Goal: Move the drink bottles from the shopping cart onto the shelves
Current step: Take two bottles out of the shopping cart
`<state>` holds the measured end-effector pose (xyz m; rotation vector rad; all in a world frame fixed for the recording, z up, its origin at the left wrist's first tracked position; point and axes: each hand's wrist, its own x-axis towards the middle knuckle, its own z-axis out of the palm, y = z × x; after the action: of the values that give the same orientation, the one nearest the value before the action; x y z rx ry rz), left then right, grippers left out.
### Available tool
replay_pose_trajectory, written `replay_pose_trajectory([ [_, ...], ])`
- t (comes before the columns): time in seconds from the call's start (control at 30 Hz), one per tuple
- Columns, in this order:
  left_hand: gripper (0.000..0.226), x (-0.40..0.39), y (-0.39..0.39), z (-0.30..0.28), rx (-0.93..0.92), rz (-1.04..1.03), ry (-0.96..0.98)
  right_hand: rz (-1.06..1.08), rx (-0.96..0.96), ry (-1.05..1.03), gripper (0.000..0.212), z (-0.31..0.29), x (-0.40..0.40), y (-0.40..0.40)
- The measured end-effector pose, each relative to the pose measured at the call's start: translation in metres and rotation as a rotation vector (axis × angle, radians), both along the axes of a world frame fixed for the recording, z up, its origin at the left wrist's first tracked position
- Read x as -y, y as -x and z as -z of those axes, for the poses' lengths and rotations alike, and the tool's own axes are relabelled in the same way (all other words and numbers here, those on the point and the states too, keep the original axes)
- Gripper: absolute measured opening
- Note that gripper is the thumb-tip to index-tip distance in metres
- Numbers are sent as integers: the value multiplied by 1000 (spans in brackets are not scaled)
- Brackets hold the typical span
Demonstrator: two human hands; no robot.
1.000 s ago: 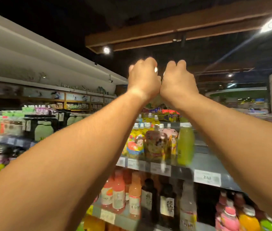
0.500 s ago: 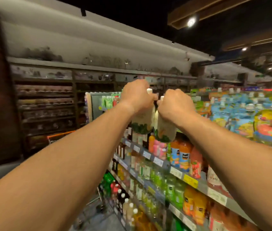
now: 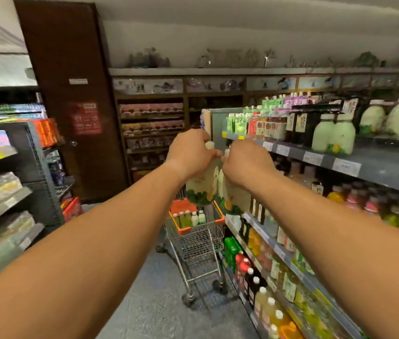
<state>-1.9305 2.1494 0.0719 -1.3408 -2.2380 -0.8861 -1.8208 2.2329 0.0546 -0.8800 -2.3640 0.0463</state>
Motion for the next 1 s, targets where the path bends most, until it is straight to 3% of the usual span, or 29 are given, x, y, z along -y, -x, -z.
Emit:
replay_pose_trajectory([
  [0.4,48,-164,210,69,160,-87,104,-131,110,48,27,56,-178,218],
  [0.53,39,-222,300,117,181,-117,123,-142,141,66,37,101,-235,304],
  [0.6,50,-253,348,145,208,-116,137,-127,175,64,39,128,-266,350],
  [0.8,46,-344,488,209,321,-122,216,-62,245,217,23,191,-348,489],
  [1.0,38,-427,595,281,417,-167,219,-60,294,291,24,253,-435,600],
])
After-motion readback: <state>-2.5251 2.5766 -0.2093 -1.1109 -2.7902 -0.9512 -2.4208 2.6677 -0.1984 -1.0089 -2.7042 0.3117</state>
